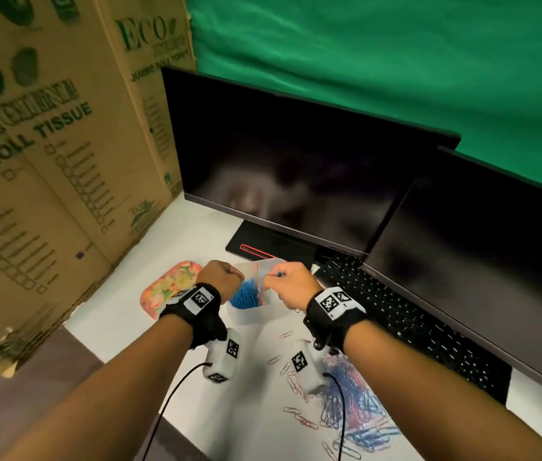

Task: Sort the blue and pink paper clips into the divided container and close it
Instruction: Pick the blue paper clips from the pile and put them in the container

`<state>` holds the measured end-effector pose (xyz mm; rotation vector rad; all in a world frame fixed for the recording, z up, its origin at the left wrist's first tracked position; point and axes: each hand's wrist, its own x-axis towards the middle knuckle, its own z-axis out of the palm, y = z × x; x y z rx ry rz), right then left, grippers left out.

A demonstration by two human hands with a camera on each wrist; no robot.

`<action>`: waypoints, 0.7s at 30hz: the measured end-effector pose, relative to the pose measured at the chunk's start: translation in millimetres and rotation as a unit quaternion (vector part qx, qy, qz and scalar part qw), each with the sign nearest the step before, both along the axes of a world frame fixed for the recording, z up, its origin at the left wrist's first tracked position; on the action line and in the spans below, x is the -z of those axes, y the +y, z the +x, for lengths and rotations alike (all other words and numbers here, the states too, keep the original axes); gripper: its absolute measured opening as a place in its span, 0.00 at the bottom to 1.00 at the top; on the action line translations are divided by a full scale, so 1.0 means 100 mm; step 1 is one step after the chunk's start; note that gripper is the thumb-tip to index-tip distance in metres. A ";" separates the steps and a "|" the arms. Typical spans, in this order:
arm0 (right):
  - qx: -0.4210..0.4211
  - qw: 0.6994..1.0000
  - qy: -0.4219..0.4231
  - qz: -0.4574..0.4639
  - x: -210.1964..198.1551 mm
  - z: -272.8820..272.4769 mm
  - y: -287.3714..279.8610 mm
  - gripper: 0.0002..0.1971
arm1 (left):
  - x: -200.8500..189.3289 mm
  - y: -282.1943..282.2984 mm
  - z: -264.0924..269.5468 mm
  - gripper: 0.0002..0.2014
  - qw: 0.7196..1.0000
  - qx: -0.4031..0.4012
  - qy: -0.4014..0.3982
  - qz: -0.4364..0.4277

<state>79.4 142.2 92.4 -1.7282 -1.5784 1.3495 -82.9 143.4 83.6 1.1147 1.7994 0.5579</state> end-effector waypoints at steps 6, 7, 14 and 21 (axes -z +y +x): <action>0.006 0.995 -0.045 -0.093 0.13 -0.30 0.26 0.08 | 0.12 0.16 -0.02 0.10 1.000 -0.012 -0.018 -0.014; 0.014 0.993 -0.025 -0.115 0.15 -0.32 0.29 0.04 | 0.12 0.18 -0.02 0.11 0.999 -0.016 -0.028 -0.015; 0.014 0.993 0.025 -0.115 0.18 -0.22 0.38 0.15 | 0.10 0.24 -0.05 0.12 0.999 -0.018 -0.032 -0.011; 0.122 0.989 0.056 -0.065 0.13 0.53 0.13 0.12 | 0.07 0.01 0.21 0.10 0.998 0.041 -0.018 0.049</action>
